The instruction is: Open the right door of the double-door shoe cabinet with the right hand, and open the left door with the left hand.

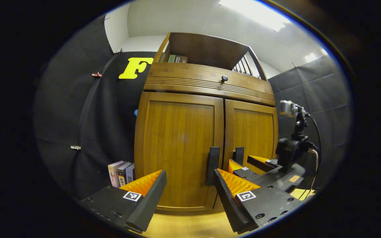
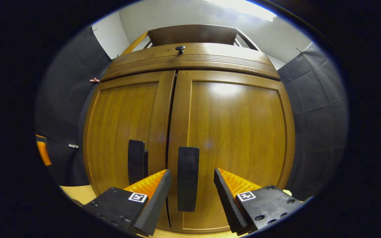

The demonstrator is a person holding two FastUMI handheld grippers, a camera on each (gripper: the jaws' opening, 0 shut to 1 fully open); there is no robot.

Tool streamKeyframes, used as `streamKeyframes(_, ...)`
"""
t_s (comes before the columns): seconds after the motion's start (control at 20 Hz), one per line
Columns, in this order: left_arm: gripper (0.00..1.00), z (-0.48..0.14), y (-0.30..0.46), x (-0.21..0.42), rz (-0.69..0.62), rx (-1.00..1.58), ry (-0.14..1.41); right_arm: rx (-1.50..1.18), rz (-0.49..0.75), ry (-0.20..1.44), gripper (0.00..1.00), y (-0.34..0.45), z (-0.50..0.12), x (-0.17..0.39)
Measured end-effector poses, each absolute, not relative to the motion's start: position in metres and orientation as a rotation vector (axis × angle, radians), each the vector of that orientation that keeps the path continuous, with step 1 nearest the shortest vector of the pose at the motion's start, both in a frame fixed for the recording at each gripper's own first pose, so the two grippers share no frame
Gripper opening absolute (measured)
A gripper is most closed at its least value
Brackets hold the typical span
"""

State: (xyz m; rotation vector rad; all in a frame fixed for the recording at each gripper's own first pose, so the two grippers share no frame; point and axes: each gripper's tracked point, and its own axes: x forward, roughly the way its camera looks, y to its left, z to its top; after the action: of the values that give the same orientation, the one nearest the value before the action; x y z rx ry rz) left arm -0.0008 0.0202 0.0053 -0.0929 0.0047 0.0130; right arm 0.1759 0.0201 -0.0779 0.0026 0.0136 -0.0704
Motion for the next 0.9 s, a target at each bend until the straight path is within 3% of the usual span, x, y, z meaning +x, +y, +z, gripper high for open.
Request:
streamKeyframes(0.05,0.86,0.005,0.021,0.000,0.011,-0.091,0.009,0.004,-0.083,0.029,0.72,0.019,-0.084,0.180)
streamKeyframes(0.2,0.89,0.002,0.021,-0.001,0.008,-0.083,0.033,0.028,-0.071,0.074,0.57,0.023,-0.100,0.188)
streamKeyframes(0.4,0.89,0.005,0.023,-0.001,0.016,-0.094,0.028,-0.008,-0.065,0.067,0.54,0.030,-0.109,0.183)
streamKeyframes(0.45,0.89,0.005,0.024,-0.001,0.025,-0.092,0.029,-0.014,-0.066,0.065,0.33,0.028,-0.111,0.197)
streamKeyframes(0.55,0.89,0.005,0.025,0.000,0.037,-0.090,0.037,-0.002,-0.064,0.070,0.37,0.027,-0.104,0.185)
streamKeyframes(0.6,0.85,0.005,0.025,-0.001,0.040,-0.092,0.042,-0.001,-0.057,0.069,0.30,0.026,-0.104,0.188)
streamKeyframes(0.65,0.89,0.005,0.026,-0.001,0.043,-0.093,0.047,-0.004,-0.051,0.071,0.24,0.027,-0.104,0.185)
streamKeyframes(0.7,0.89,0.005,0.026,-0.002,0.047,-0.094,0.048,-0.009,-0.047,0.075,0.28,0.028,-0.104,0.185)
streamKeyframes(0.9,0.89,0.007,0.027,-0.003,0.066,-0.081,0.048,-0.015,-0.026,0.094,0.23,0.027,-0.101,0.174)
